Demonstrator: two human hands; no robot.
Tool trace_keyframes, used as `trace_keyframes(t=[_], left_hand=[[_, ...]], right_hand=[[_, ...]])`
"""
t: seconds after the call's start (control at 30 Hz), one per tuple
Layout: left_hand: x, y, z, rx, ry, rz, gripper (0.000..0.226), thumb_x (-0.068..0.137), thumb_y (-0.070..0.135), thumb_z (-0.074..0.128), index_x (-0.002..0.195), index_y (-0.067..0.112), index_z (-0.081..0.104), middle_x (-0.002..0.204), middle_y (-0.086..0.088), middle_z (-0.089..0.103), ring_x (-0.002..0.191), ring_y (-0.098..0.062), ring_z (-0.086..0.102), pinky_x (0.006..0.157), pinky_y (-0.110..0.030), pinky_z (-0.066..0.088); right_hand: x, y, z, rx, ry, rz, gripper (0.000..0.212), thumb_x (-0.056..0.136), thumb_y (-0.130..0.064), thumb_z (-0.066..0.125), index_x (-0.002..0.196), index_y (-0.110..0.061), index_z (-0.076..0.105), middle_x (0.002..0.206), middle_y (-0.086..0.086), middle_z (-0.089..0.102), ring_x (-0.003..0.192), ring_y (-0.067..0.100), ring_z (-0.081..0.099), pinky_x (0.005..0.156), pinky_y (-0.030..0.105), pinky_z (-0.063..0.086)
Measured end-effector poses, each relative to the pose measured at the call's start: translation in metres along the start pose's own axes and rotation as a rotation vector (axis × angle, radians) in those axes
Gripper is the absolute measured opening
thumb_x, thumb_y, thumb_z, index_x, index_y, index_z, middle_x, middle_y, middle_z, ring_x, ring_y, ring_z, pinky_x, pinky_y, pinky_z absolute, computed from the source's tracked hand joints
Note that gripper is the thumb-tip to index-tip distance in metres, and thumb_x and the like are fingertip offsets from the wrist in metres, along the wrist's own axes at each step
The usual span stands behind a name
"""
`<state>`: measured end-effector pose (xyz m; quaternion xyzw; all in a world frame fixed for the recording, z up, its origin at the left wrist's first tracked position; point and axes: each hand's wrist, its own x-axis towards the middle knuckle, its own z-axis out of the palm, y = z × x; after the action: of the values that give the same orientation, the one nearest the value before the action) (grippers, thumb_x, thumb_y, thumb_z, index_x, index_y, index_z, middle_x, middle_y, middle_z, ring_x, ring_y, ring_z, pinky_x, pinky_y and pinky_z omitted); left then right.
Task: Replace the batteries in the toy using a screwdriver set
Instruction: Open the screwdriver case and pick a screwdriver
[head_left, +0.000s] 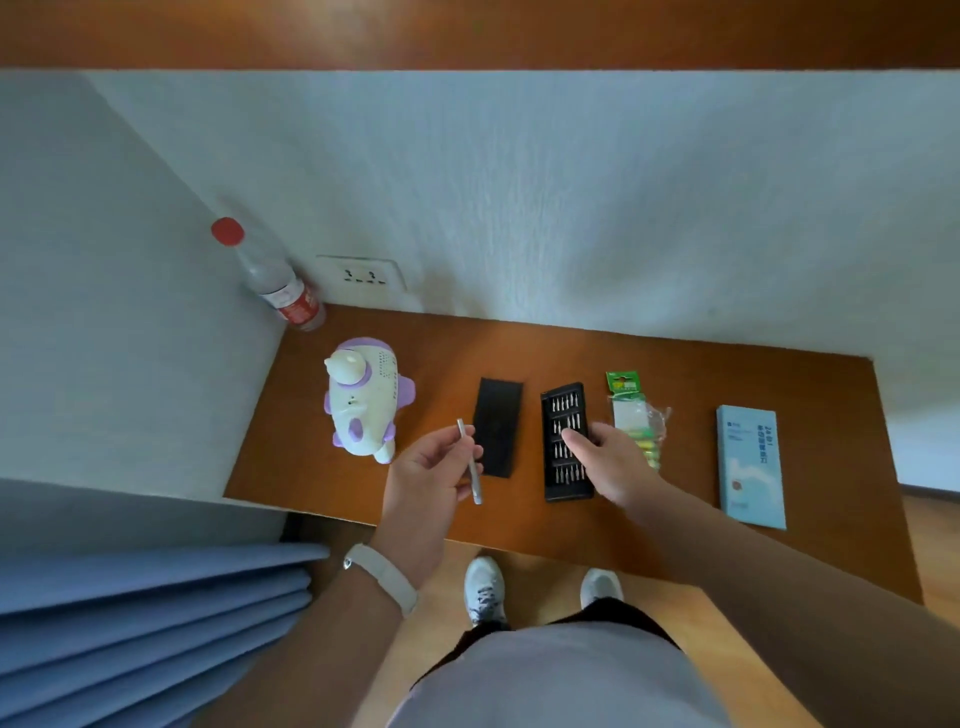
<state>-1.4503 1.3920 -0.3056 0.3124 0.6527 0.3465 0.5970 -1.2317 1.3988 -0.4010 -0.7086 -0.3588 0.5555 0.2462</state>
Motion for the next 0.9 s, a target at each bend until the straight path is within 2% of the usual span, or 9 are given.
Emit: trace_keyframes(t=[0.13, 0.23, 0.33, 0.4, 0.57, 0.7, 0.8, 0.9], left_hand=[[0.009, -0.007, -0.012, 0.029, -0.018, -0.003, 0.016, 0.101, 0.024, 0.059, 0.111, 0.024, 0.072, 0.096, 0.0, 0.076, 0.096, -0.019, 0.073, 0.086, -0.035, 0.061], [0.016, -0.009, -0.018, 0.064, -0.038, 0.011, 0.017, 0.101, 0.025, 0.058, 0.112, 0.025, 0.071, 0.096, 0.001, 0.076, 0.096, -0.018, 0.073, 0.084, -0.033, 0.061], [0.022, -0.009, -0.02, 0.074, -0.058, 0.018, 0.016, 0.101, 0.025, 0.059, 0.111, 0.027, 0.071, 0.095, 0.004, 0.076, 0.096, -0.018, 0.072, 0.08, -0.03, 0.061], [0.025, -0.009, -0.021, 0.093, -0.067, 0.029, 0.014, 0.101, 0.026, 0.059, 0.107, 0.03, 0.071, 0.092, 0.007, 0.076, 0.095, -0.018, 0.072, 0.077, -0.026, 0.06], [0.029, -0.006, -0.022, 0.124, -0.113, 0.056, 0.013, 0.1, 0.028, 0.06, 0.105, 0.032, 0.071, 0.091, 0.008, 0.076, 0.095, -0.017, 0.073, 0.081, -0.029, 0.061], [0.033, 0.0, -0.021, 0.137, -0.146, 0.073, 0.015, 0.1, 0.028, 0.06, 0.108, 0.03, 0.072, 0.092, 0.008, 0.077, 0.094, -0.017, 0.073, 0.082, -0.031, 0.061], [0.036, 0.006, -0.019, 0.123, -0.176, 0.08, 0.015, 0.099, 0.025, 0.061, 0.109, 0.027, 0.073, 0.091, 0.006, 0.077, 0.092, -0.016, 0.074, 0.077, -0.027, 0.061], [0.036, 0.012, -0.014, 0.109, -0.219, 0.074, 0.015, 0.1, 0.023, 0.061, 0.11, 0.026, 0.072, 0.092, 0.006, 0.077, 0.091, -0.015, 0.074, 0.079, -0.028, 0.06]], right_hand=[[0.021, 0.008, 0.01, -0.095, 0.0, 0.029, 0.034, 0.099, -0.046, 0.053, 0.095, -0.014, 0.065, 0.088, 0.012, 0.07, 0.081, 0.027, 0.068, 0.068, 0.04, 0.055], [0.03, 0.012, 0.01, -0.209, 0.039, 0.014, 0.037, 0.099, -0.048, 0.051, 0.081, -0.017, 0.058, 0.073, 0.005, 0.063, 0.068, 0.022, 0.062, 0.056, 0.031, 0.045], [0.035, 0.016, 0.008, -0.385, 0.114, 0.006, 0.045, 0.098, -0.05, 0.05, 0.068, -0.017, 0.043, 0.062, 0.0, 0.048, 0.056, 0.018, 0.048, 0.05, 0.03, 0.033], [0.036, 0.017, 0.006, -0.457, 0.158, 0.035, 0.047, 0.098, -0.05, 0.051, 0.069, -0.015, 0.039, 0.064, 0.002, 0.045, 0.058, 0.018, 0.044, 0.051, 0.031, 0.031], [0.034, 0.007, 0.007, -0.525, 0.193, 0.114, 0.039, 0.099, -0.048, 0.05, 0.079, -0.013, 0.049, 0.074, 0.002, 0.055, 0.066, 0.014, 0.051, 0.05, 0.029, 0.032], [0.02, -0.004, 0.005, -0.313, 0.22, 0.175, 0.024, 0.097, -0.032, 0.049, 0.084, -0.013, 0.055, 0.073, 0.001, 0.054, 0.068, 0.018, 0.052, 0.056, 0.03, 0.038], [0.004, -0.017, 0.002, 0.124, 0.19, 0.268, 0.013, 0.098, -0.013, 0.048, 0.09, -0.011, 0.057, 0.08, 0.008, 0.056, 0.068, 0.016, 0.052, 0.056, 0.027, 0.045], [-0.019, -0.034, -0.005, 0.469, 0.168, 0.266, 0.022, 0.093, 0.011, 0.042, 0.096, -0.004, 0.058, 0.088, 0.015, 0.06, 0.074, 0.02, 0.059, 0.06, 0.024, 0.054]])
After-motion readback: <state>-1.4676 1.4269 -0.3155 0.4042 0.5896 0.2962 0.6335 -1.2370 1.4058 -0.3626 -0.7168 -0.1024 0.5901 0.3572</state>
